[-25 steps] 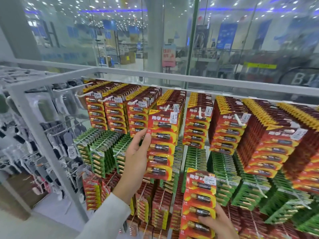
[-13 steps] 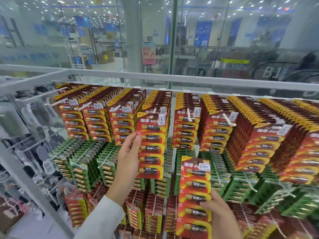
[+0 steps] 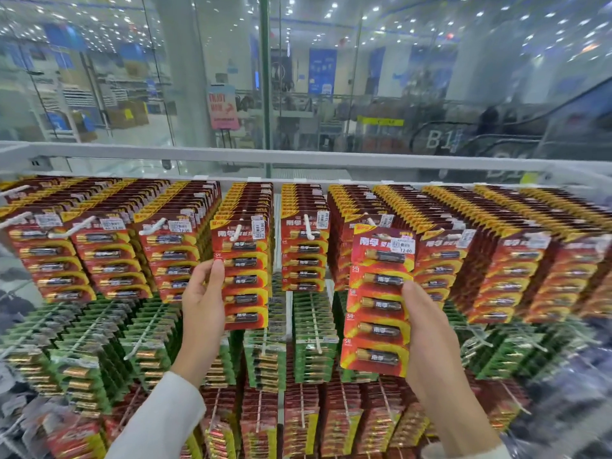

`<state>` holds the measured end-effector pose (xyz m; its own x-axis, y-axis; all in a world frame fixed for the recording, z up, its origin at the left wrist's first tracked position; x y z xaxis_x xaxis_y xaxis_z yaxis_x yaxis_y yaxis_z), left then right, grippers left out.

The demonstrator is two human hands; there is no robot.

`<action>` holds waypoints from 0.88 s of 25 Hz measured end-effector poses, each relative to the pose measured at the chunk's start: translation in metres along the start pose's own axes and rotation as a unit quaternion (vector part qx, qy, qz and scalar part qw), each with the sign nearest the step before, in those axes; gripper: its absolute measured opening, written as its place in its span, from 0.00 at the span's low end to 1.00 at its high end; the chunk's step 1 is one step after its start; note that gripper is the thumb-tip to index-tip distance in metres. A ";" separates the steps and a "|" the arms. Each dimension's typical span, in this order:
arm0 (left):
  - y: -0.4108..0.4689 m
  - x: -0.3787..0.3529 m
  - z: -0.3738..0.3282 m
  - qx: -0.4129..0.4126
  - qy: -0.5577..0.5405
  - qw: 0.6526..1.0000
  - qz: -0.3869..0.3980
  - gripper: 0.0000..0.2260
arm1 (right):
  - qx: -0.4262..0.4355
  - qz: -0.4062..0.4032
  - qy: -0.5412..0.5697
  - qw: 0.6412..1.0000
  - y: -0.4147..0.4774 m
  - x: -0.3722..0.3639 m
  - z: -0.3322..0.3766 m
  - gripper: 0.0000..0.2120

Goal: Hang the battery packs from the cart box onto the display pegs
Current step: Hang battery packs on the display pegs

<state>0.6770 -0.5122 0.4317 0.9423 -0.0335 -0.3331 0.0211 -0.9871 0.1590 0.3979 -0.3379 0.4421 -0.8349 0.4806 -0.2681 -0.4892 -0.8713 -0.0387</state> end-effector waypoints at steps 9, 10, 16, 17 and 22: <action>0.003 0.000 0.003 -0.010 0.013 1.000 0.013 0.11 | -0.006 -0.042 0.025 0.999 0.003 0.017 -0.015 0.29; 0.003 0.001 0.003 -0.011 0.015 1.000 0.014 0.11 | -0.008 -0.051 0.022 0.998 0.004 0.019 -0.015 0.29; 0.001 0.000 0.001 -0.013 0.013 1.000 0.022 0.10 | -0.007 -0.055 -0.013 0.998 0.004 0.018 -0.005 0.19; 0.001 0.001 0.001 -0.014 0.010 1.000 0.024 0.10 | -0.007 -0.056 -0.014 0.998 0.005 0.019 -0.006 0.19; 0.002 0.002 0.000 -0.010 0.014 1.000 0.026 0.10 | -0.018 -0.050 -0.018 0.998 0.017 0.008 -0.006 0.16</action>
<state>0.6788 -0.5139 0.4317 0.9515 -0.0799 -0.2971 -0.0220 -0.9809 0.1933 0.3847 -0.3494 0.4340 -0.7908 0.5685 -0.2267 -0.5619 -0.8212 -0.0994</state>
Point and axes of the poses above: each hand's wrist, its own y-axis towards the middle knuckle, its own x-axis out of the back of the hand, z = x × y, the point moved 10 cm from there along y, towards the middle knuckle, and after that the axes turned 7 degrees about -y, right-handed, at the moved point
